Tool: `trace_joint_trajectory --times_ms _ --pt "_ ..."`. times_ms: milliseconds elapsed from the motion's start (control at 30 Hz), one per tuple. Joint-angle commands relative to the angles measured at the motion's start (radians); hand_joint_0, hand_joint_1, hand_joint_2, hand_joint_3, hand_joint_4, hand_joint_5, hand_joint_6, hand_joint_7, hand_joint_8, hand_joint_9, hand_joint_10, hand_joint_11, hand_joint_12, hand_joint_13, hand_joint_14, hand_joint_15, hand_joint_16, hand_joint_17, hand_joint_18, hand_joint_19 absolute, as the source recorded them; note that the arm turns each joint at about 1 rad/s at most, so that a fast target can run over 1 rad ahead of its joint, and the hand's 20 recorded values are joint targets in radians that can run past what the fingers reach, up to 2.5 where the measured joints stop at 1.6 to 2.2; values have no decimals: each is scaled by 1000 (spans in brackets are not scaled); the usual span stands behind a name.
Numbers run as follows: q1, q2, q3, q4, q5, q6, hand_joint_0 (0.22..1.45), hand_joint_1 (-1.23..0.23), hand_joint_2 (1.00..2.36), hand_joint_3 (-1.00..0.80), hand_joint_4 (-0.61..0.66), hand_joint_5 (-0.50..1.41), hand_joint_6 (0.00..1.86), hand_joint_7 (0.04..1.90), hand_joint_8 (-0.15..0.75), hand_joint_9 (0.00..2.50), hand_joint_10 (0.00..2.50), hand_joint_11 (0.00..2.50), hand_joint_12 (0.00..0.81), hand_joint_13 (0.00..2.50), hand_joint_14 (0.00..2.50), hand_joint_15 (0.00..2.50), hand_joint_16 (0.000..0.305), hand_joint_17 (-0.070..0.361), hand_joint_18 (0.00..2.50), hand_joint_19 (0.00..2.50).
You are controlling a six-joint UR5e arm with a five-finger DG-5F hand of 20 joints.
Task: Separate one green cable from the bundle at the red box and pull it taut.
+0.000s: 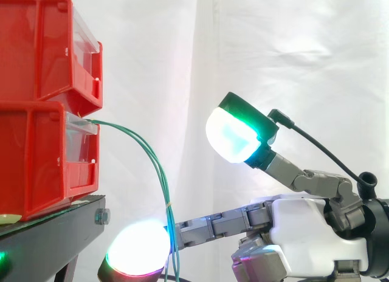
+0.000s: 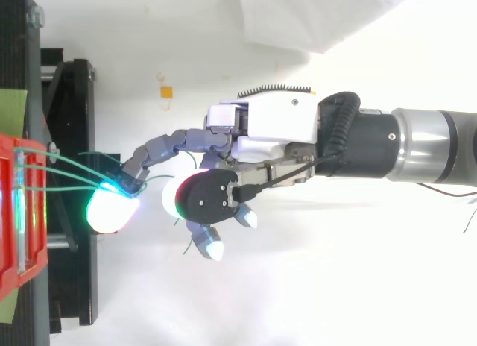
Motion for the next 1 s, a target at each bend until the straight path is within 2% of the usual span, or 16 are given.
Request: trace_joint_trajectory --times_ms 0,200,300,400,667,967 --pt "0 2 1 0 0 0 399 -332 1000 -500 172 -208 501 626 310 1329 16 912 451 1326 24 874 90 201 1748 794" --pt "0 2 21 -13 0 0 400 -332 1000 -500 173 -208 501 629 307 1325 18 908 449 1325 22 873 89 201 1746 793" --pt "-1 2 39 -63 -11 12 400 -334 1000 -500 173 -208 501 627 310 1324 18 904 449 1325 22 871 89 200 1742 794" --pt "-3 16 47 -132 -42 16 400 -333 1000 -500 173 -208 501 624 309 1326 17 910 451 1325 22 873 89 200 1745 801" --pt "-6 45 45 -200 -51 14 401 -335 1000 -500 173 -208 501 626 309 1329 17 912 450 1324 20 874 89 200 1743 793" --pt "-10 71 45 -218 -49 16 401 -335 1000 -500 172 -209 501 626 312 1329 17 914 451 1324 22 874 89 200 1743 800"
